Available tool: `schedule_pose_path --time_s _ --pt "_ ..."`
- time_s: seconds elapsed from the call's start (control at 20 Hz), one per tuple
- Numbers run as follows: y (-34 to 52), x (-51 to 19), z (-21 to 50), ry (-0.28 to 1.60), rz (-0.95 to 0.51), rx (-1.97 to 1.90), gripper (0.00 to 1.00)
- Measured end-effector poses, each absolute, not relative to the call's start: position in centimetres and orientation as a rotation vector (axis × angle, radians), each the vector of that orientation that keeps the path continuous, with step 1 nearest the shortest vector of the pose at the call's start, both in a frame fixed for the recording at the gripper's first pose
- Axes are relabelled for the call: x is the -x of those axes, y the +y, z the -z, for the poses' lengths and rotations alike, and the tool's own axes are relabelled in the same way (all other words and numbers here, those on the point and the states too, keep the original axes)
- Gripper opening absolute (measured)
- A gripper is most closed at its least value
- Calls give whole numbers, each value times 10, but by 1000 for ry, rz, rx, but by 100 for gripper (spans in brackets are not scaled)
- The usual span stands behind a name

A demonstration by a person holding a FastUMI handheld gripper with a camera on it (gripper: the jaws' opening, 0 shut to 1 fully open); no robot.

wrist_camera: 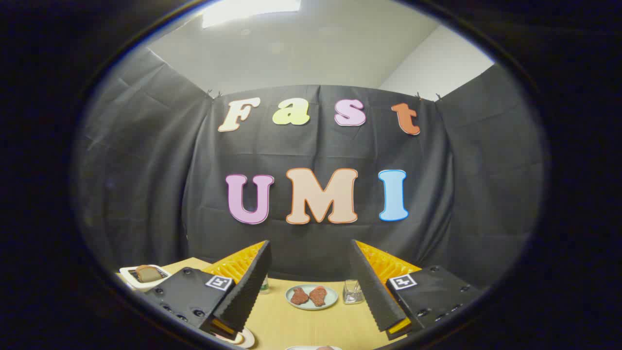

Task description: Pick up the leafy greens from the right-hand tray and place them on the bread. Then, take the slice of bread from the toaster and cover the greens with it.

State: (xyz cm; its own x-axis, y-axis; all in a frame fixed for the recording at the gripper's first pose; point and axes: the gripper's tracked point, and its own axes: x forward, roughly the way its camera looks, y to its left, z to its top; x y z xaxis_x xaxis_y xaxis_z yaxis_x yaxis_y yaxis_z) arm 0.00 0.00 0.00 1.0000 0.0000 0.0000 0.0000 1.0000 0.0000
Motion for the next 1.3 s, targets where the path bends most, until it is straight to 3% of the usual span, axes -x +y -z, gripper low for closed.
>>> schedule_pose_path --time_s 1.3 --pt "-13 -13 18 38 -46 0 100"
